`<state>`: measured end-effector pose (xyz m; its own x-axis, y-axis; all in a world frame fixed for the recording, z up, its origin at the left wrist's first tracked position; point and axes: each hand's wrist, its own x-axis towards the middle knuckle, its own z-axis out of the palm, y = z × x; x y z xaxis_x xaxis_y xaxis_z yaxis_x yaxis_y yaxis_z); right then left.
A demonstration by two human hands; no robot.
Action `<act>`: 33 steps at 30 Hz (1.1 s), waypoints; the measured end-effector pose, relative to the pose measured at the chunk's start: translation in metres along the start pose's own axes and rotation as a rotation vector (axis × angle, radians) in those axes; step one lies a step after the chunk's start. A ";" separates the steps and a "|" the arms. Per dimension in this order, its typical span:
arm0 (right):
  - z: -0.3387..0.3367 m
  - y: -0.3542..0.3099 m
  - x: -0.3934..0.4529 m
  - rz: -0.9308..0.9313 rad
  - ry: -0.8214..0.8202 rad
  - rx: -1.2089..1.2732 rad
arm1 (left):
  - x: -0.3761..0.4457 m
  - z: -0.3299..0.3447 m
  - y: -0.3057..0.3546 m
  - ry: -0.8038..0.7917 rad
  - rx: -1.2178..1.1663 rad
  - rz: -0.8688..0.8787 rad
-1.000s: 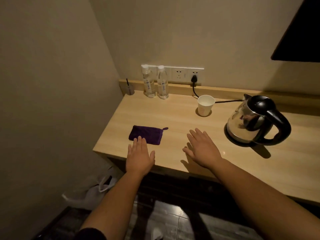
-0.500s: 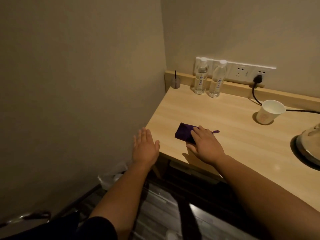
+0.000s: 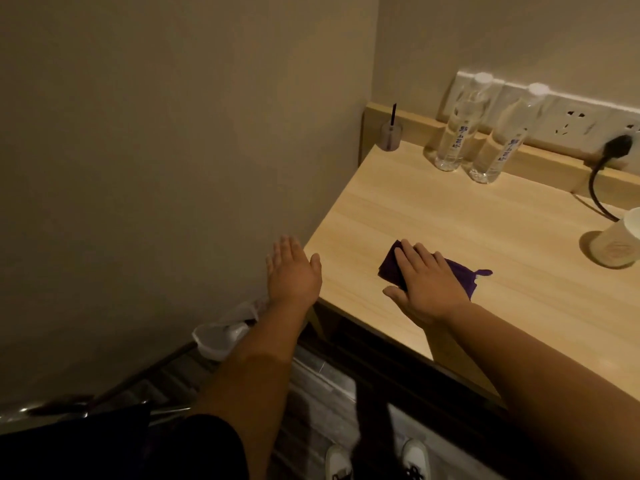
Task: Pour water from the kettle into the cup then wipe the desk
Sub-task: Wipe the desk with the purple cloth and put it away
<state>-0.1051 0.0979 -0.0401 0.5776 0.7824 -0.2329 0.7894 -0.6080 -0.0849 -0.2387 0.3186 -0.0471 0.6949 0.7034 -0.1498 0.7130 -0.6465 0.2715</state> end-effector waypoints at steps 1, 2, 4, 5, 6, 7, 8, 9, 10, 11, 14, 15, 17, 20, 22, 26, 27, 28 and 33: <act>0.003 -0.001 -0.002 -0.001 0.002 0.000 | 0.004 0.004 0.002 -0.007 -0.008 -0.001; 0.005 -0.002 -0.004 -0.006 0.004 0.004 | 0.008 0.009 0.005 -0.017 -0.022 -0.005; 0.009 -0.007 -0.016 -0.062 0.003 0.004 | 0.016 0.016 0.012 -0.042 -0.075 -0.052; 0.010 -0.010 -0.024 -0.104 0.001 -0.004 | 0.020 0.018 0.015 -0.045 -0.105 -0.094; 0.012 -0.013 -0.035 -0.145 0.001 -0.015 | 0.025 0.018 0.018 -0.035 -0.125 -0.141; 0.015 -0.016 -0.047 -0.182 0.008 -0.029 | 0.029 0.017 0.021 -0.016 -0.131 -0.187; 0.017 -0.020 -0.059 -0.214 0.013 -0.040 | 0.033 0.015 0.024 0.001 -0.122 -0.224; 0.019 -0.024 -0.071 -0.243 0.015 -0.045 | 0.036 0.013 0.026 0.010 -0.101 -0.248; 0.019 -0.029 -0.083 -0.273 0.024 -0.038 | 0.037 0.011 0.027 0.016 -0.076 -0.256; 0.021 -0.034 -0.093 -0.304 0.051 -0.019 | 0.038 0.011 0.028 0.030 -0.053 -0.254; 0.014 -0.036 -0.107 -0.319 0.102 0.248 | 0.037 0.013 0.026 0.083 -0.028 -0.242; 0.003 -0.034 -0.104 -0.267 0.082 0.444 | 0.037 0.014 0.026 0.092 -0.026 -0.239; -0.026 -0.021 -0.086 -0.036 0.065 0.868 | 0.036 0.015 0.026 0.109 -0.028 -0.240; -0.070 0.008 -0.025 0.263 0.128 1.321 | 0.036 0.015 0.025 0.130 -0.056 -0.235; -0.096 0.028 0.028 0.320 0.233 1.447 | 0.038 0.018 0.025 0.120 -0.049 -0.233; -0.121 0.042 0.137 0.169 0.425 1.034 | 0.043 0.020 0.024 0.082 0.028 -0.297; -0.120 0.041 0.160 0.104 0.450 0.864 | 0.043 0.021 0.024 0.091 0.027 -0.312; -0.114 0.038 0.181 0.029 0.446 0.720 | 0.042 0.021 0.024 0.112 0.011 -0.319; -0.059 0.024 0.239 -0.298 0.094 0.028 | 0.036 0.021 0.026 0.201 -0.048 -0.292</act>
<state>0.0637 0.2781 -0.0407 0.3397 0.9348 -0.1032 0.9213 -0.3529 -0.1633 -0.1932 0.3208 -0.0656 0.4261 0.9038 -0.0387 0.8704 -0.3980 0.2899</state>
